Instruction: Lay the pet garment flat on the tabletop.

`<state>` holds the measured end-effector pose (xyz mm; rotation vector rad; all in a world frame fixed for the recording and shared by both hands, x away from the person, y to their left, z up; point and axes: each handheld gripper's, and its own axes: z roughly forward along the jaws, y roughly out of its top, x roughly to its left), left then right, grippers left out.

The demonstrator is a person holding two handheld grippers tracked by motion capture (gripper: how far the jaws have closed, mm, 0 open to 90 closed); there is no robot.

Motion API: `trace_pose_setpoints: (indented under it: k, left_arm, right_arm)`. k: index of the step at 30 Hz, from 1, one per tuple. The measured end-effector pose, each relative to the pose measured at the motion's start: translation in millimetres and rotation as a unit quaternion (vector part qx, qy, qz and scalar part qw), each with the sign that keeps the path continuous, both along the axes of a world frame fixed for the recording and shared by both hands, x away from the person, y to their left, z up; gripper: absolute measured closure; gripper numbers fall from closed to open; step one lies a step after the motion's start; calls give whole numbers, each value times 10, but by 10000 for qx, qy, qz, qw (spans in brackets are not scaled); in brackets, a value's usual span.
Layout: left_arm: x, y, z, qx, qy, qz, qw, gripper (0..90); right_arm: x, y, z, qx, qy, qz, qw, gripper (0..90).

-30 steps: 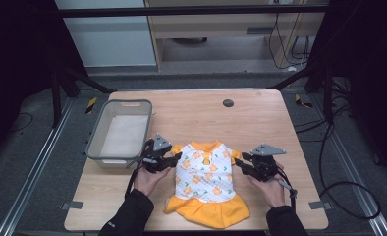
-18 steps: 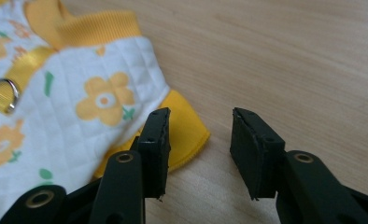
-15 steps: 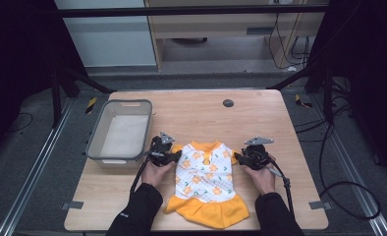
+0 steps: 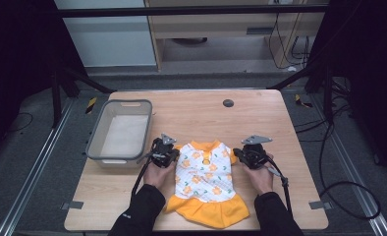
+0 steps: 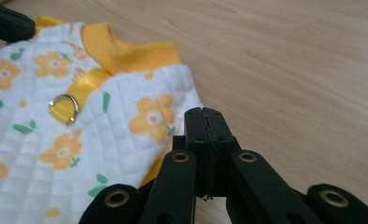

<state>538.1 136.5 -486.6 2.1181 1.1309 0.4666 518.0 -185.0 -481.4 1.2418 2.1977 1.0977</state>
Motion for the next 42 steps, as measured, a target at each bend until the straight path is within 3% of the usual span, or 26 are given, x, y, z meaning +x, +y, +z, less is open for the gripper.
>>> trace_pose_setpoints:
  k: [4, 7, 12, 14, 17, 19, 21, 23, 29, 32, 36, 38, 42]
  left_arm:
    - [-13, 33, 108, -63, -204, -23, 9998, 870]
    - [-37, 61, 217, -349, -429, -13, 9985, 871]
    - [0, 10, 446, -355, -907, 39, 9952, 870]
    - [82, -20, 536, -313, -1115, 161, 9931, 869]
    - [227, -38, 552, -426, -1060, 356, 9928, 843]
    - [330, -45, 528, -382, -980, 506, 9932, 735]
    - [363, -24, 518, -467, -862, 480, 9940, 642]
    - [315, 11, 552, -419, -858, 301, 9950, 577]
    - [46, 128, 704, -564, -1036, 30, 9930, 531]
    - [-145, 195, 763, -631, -1092, -171, 9919, 517]
    - [-375, 281, 750, -695, -977, -382, 9920, 523]
    - [-505, 327, 707, -623, -897, -548, 9925, 533]
    - [-720, 412, 608, -685, -733, -669, 9927, 562]
  right_arm:
    - [13, 19, 85, -64, -151, -4, 9999, 900]
    - [30, -6, 129, 40, -333, -123, 9994, 900]
    - [131, -33, 298, 81, -709, -311, 9970, 900]
    - [184, -30, 366, 88, -867, -420, 9953, 900]
    - [292, -8, 400, -20, -998, -644, 9929, 900]
    - [356, 16, 387, -171, -1017, -806, 9914, 898]
    - [386, 27, 371, -270, -948, -885, 9912, 814]
    - [377, 16, 376, -280, -917, -841, 9918, 768]
    - [127, -64, 515, -63, -1072, -538, 9928, 731]
    - [-64, -85, 601, 138, -1009, -335, 9942, 709]
    - [-378, -68, 612, 140, -873, -13, 9961, 682]
    - [-542, -53, 581, 160, -773, 155, 9968, 665]
    - [-762, -44, 496, 215, -562, 372, 9975, 638]
